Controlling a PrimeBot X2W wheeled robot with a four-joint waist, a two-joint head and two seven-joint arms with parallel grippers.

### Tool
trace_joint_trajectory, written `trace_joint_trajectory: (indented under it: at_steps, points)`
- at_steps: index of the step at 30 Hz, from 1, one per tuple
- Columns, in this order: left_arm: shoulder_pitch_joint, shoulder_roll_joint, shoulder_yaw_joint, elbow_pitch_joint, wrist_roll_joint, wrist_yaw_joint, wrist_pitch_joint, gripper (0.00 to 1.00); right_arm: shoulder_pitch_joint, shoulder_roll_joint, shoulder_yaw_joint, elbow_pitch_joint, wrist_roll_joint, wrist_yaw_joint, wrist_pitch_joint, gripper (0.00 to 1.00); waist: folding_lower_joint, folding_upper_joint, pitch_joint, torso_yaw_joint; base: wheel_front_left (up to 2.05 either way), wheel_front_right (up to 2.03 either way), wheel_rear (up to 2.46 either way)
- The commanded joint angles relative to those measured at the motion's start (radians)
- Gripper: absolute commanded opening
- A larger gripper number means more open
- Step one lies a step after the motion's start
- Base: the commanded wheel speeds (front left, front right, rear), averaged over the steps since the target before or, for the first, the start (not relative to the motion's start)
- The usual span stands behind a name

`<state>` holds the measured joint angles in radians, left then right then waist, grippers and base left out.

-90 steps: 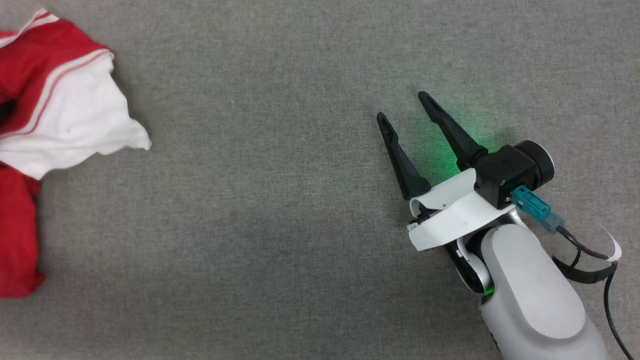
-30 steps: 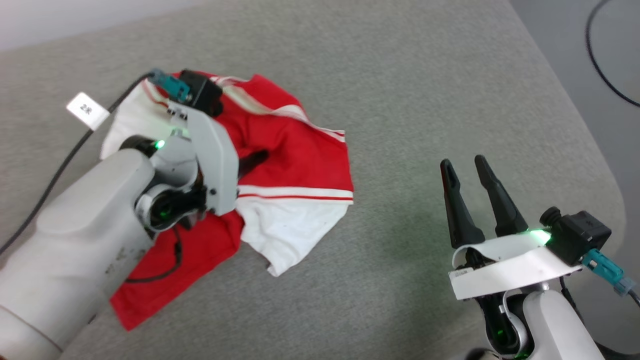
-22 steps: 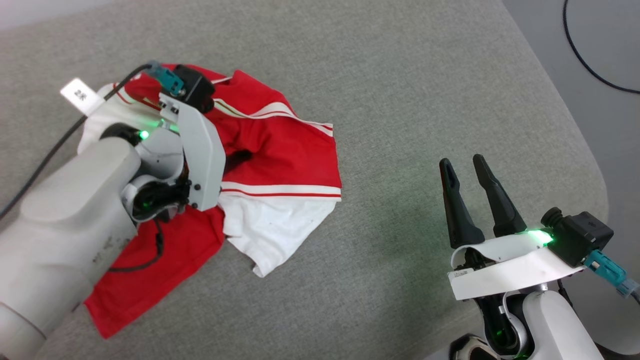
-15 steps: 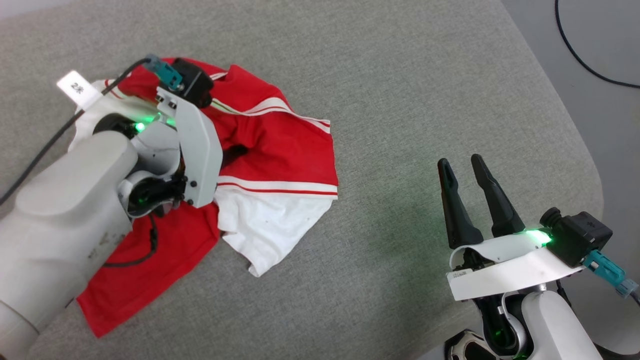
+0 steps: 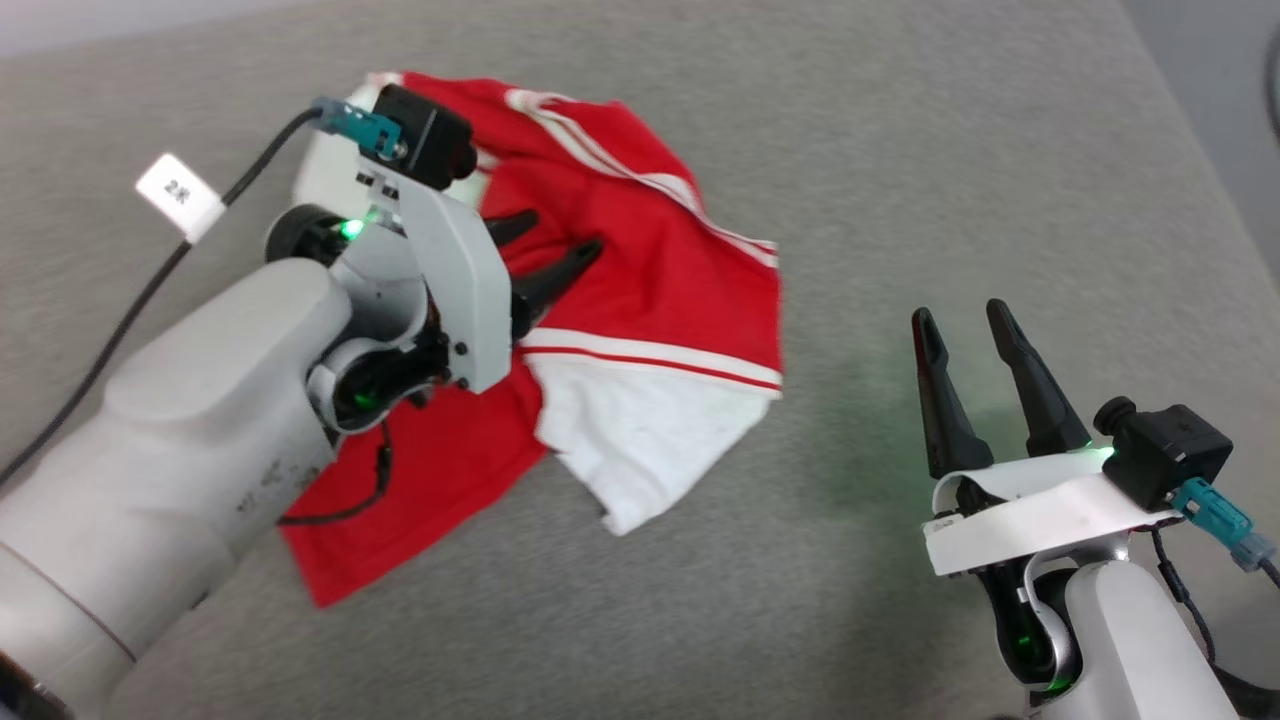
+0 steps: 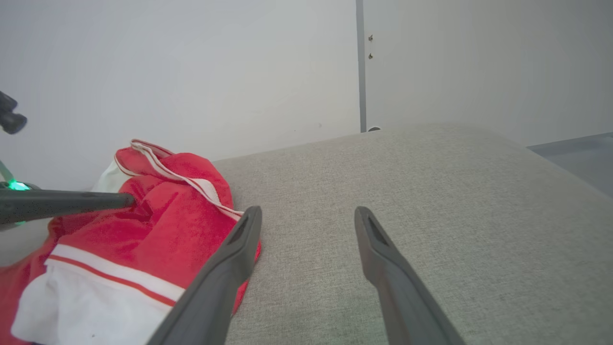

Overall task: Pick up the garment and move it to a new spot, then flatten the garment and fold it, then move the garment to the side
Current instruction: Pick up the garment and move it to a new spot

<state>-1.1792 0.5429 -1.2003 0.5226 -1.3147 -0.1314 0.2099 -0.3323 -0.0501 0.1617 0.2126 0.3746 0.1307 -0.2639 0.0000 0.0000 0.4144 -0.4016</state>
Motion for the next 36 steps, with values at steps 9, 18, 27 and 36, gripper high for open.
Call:
trace_joint_trajectory:
  at_steps: [9, 18, 27, 36]
  points:
    - [0.137, 0.04, 0.01, -0.064, -0.09, 0.002, -0.246, 1.0, -0.001, -0.002, -0.049, 0.101, -0.099, 0.0, -0.001, 1.0, 0.0, 0.0, -0.174, 0.267, 0.0, 0.0, 0.0]
    - [0.387, 0.07, 0.044, -0.049, -0.216, 0.002, -0.436, 1.0, 0.062, -0.006, -0.124, 0.157, -0.171, 0.0, -0.001, 1.0, 0.0, 0.0, -0.27, 0.396, 0.0, 0.0, 0.0]
    - [0.584, 0.113, 0.149, -0.02, -0.156, 0.002, -0.474, 1.0, 0.164, -0.044, -0.189, 0.154, -0.163, 0.0, 0.001, 1.0, 0.0, 0.0, -0.33, 0.477, 0.0, 0.0, 0.0]
    - [0.862, 0.108, 0.55, -0.088, 0.148, 0.01, -0.474, 1.0, 0.264, -0.071, -0.245, 0.109, -0.149, 0.0, 0.022, 1.0, 0.0, 0.0, -0.371, 0.485, 0.0, 0.0, 0.0]
